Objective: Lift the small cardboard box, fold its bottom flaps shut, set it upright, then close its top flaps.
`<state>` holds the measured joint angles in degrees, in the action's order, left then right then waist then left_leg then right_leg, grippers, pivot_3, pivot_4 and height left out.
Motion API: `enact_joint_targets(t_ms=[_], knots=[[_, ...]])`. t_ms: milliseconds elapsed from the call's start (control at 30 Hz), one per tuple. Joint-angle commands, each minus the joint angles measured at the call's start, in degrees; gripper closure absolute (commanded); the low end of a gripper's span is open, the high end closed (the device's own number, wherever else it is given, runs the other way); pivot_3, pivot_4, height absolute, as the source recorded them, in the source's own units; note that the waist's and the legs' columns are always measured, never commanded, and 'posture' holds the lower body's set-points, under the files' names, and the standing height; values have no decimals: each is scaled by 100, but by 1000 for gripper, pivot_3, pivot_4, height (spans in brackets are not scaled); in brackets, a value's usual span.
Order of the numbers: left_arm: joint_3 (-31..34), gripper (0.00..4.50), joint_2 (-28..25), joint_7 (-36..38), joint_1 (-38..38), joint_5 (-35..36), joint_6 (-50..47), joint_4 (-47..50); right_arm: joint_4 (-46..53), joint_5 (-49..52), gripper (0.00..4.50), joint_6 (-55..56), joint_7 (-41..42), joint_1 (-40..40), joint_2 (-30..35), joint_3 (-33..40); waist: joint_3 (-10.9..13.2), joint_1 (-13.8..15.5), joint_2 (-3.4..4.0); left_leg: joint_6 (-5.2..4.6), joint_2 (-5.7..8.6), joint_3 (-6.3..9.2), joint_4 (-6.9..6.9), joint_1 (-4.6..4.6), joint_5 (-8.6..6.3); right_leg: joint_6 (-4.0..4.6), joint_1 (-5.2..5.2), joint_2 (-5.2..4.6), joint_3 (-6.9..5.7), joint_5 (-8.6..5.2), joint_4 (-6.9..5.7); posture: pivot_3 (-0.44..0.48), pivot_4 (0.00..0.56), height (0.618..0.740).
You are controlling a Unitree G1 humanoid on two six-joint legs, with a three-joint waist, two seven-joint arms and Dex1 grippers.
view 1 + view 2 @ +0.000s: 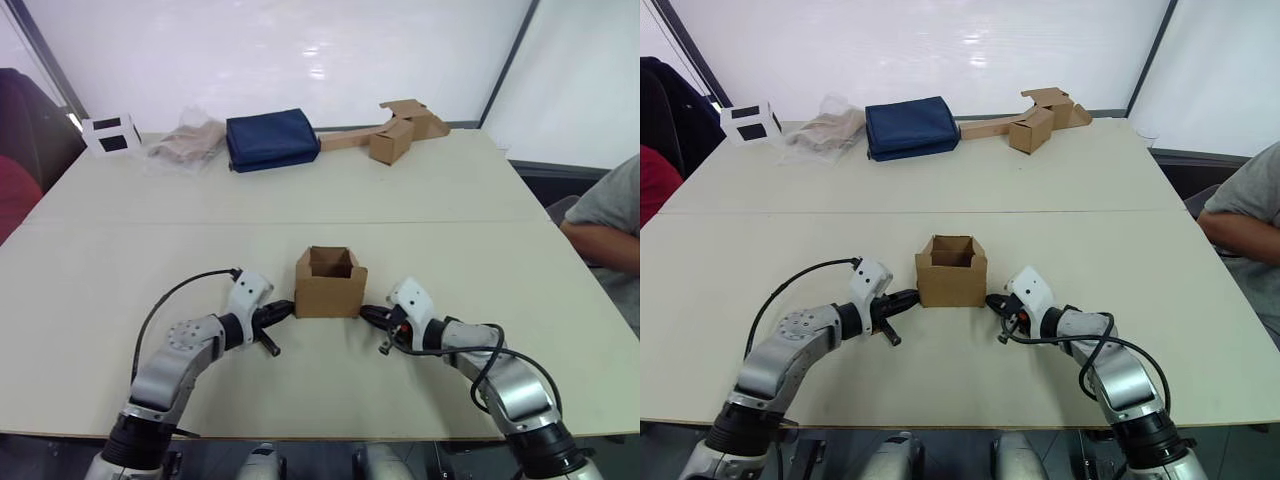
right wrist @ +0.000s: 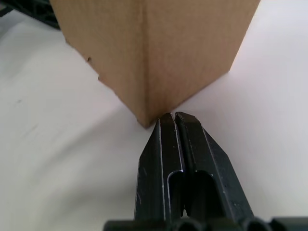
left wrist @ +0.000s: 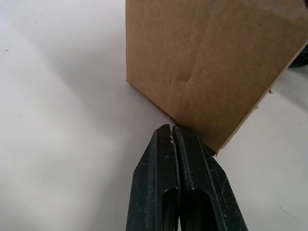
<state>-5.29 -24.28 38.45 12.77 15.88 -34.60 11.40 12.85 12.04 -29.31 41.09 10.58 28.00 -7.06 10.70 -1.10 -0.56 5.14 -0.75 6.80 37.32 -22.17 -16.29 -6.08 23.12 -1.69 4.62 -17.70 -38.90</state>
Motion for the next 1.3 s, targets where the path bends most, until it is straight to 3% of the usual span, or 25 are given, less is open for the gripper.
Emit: enact_joint_targets(t_ms=[33, 200, 333, 467, 767, 1300], knots=[[401, 4466, -320, 115, -277, 299, -324, 259, 644, 472, 4500, -328, 202, -189, 344, 560, 0, -7, 0, 0, 0, 0, -1, 0, 0, 0, 0, 0, 0, 0, 1, 0, 150, 740], [795, 4466, -832, 459, -245, 701, -526, 330, 768, 912, 4500, -542, 639, -81, 938, 1013, 0, -41, 0, -1, -6, 0, -11, 10, -1, 2, -2, 7, 1, -1, 1, 0, 150, 740], [1105, 4466, -843, 708, 467, 1403, -930, 259, 214, 1263, 4500, -573, 658, 815, 820, 1250, 3, -54, -2, -1, -6, 0, -7, 11, 0, 2, -6, 8, 0, -1, 1, 0, 150, 740], [1037, 4466, -934, 1000, 981, 1738, -1118, 257, -293, 1287, 4500, -411, 811, 1529, 649, 1036, 3, -51, -2, -2, -6, 1, -11, 7, -1, 2, -7, 7, -2, -1, 13, 0, 150, 740], [502, 4466, -795, 1238, 1560, 1447, -620, -336, -802, 1103, 4500, -56, 1130, 2230, 281, 374, 4, -146, -1, -2, -5, 0, -15, -1, -1, 1, -5, 3, -3, 1, 29, 0, 150, 740], [-158, 4466, -567, 1777, 2130, 755, 297, -1377, -1147, 596, 4500, 361, 1446, 2473, 164, -275, 3, -147, -1, -2, -5, 1, -14, -4, -1, 1, -1, 3, -4, 1, 29, 0, 150, 740]])
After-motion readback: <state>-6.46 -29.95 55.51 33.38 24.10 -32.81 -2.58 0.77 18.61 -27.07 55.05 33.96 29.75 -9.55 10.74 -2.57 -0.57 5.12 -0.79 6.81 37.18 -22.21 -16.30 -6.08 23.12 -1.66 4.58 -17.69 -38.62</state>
